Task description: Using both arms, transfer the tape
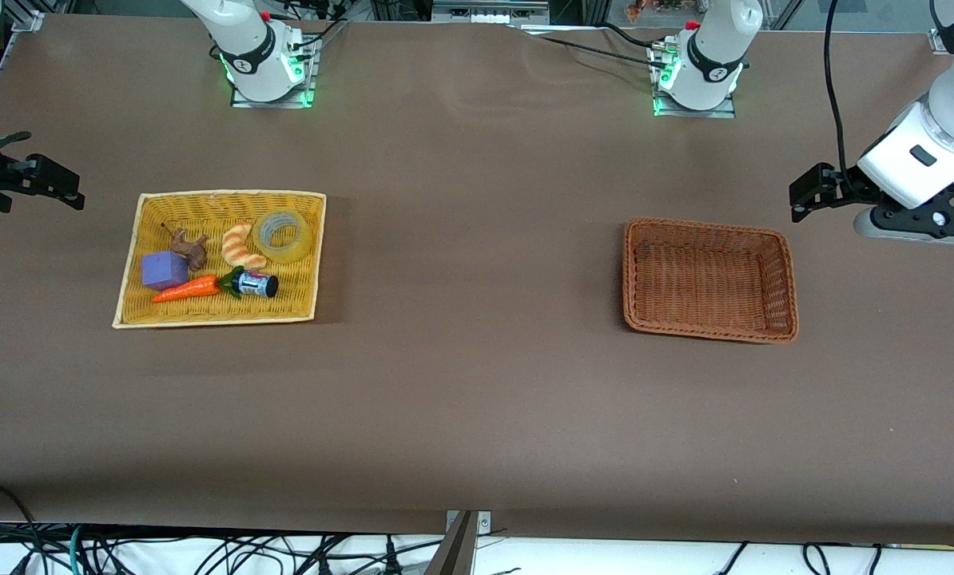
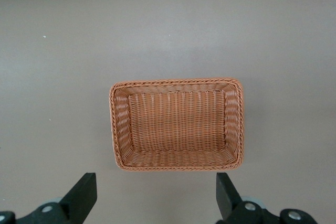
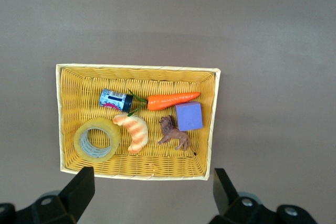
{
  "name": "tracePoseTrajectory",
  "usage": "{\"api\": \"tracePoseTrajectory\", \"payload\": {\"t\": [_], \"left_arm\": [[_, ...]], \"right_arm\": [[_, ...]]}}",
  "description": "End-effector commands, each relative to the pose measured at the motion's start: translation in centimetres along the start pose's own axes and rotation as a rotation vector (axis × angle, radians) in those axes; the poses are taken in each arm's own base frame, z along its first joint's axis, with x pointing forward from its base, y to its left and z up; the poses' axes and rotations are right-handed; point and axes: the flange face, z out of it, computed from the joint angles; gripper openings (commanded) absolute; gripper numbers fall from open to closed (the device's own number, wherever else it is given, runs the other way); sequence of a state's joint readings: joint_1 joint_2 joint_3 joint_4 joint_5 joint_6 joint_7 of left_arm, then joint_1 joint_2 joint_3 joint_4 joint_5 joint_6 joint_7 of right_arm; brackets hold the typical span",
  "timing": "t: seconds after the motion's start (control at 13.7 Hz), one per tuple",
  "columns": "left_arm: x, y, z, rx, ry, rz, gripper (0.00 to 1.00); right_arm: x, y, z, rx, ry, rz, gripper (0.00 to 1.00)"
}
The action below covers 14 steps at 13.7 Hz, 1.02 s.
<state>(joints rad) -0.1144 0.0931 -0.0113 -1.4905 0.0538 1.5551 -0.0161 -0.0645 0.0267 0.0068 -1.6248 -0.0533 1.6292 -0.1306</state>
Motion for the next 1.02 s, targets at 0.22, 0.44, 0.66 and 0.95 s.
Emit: {"api": "tracePoseTrajectory", "payload": {"t": [0.22, 0.44, 0.66, 0.95], "left_arm": [[0.3, -0.2, -0.5, -0.031, 0.008, 0.009, 1.00], [0.3, -0.2, -0.5, -0.031, 0.008, 0.009, 1.00], [0.3, -0.2, -0.5, -0.031, 0.008, 0.009, 1.00], [0.3, -0.2, -0.5, -0.031, 0.008, 0.009, 1.00]], "right_arm": [[0.2, 0.3, -0.6, -0.007, 0.007, 0.014, 1.00], [0.2, 0.3, -0.6, -0.007, 0.007, 0.014, 1.00], [0.2, 0.3, -0.7, -0.007, 0.007, 0.017, 1.00], [1.5, 0.3, 2.6, -0.001, -0.058, -0.003, 1.00]]}}
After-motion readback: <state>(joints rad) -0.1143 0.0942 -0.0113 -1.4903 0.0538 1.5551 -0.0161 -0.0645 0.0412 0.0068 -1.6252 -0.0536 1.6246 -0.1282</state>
